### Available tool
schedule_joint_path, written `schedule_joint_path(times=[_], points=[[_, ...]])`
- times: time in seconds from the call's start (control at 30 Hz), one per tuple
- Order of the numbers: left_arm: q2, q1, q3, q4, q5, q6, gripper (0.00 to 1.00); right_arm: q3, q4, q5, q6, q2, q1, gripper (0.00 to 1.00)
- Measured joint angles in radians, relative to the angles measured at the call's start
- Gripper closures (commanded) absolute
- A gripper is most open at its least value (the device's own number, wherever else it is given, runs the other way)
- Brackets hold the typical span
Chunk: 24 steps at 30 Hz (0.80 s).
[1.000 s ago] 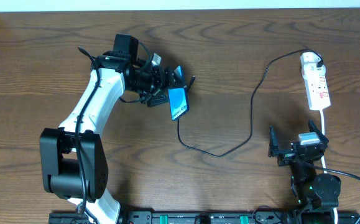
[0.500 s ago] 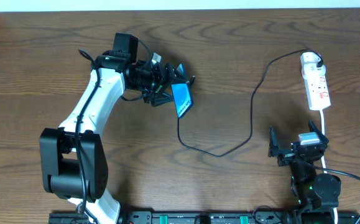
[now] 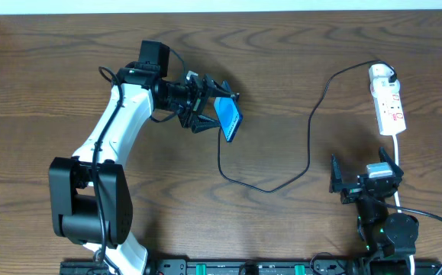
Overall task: Plug charger to phone and switch on socket
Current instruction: 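Carry the phone rightward toward the table center with the left gripper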
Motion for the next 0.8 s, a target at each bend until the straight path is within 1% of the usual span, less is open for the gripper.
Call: schedule_joint_path(times=[0.1, 0.17, 0.33, 0.8], points=[[0.0, 0.0, 0.0, 0.0, 0.008, -0.072, 0.24, 0.0, 0.0, 0.0, 0.0, 0.0, 0.0, 0.01], [0.0, 0.0, 0.0, 0.0, 0.009, -0.122, 0.28, 0.0, 0.0, 0.0, 0.0, 0.0, 0.0, 0.01], [0.0, 0.0, 0.0, 0.0, 0.01, -0.21, 0.28, 0.0, 0.0, 0.0, 0.0, 0.0, 0.0, 0.01], [0.0, 0.0, 0.0, 0.0, 0.012, -0.303, 0.28, 0.0, 0.0, 0.0, 0.0, 0.0, 0.0, 0.01]])
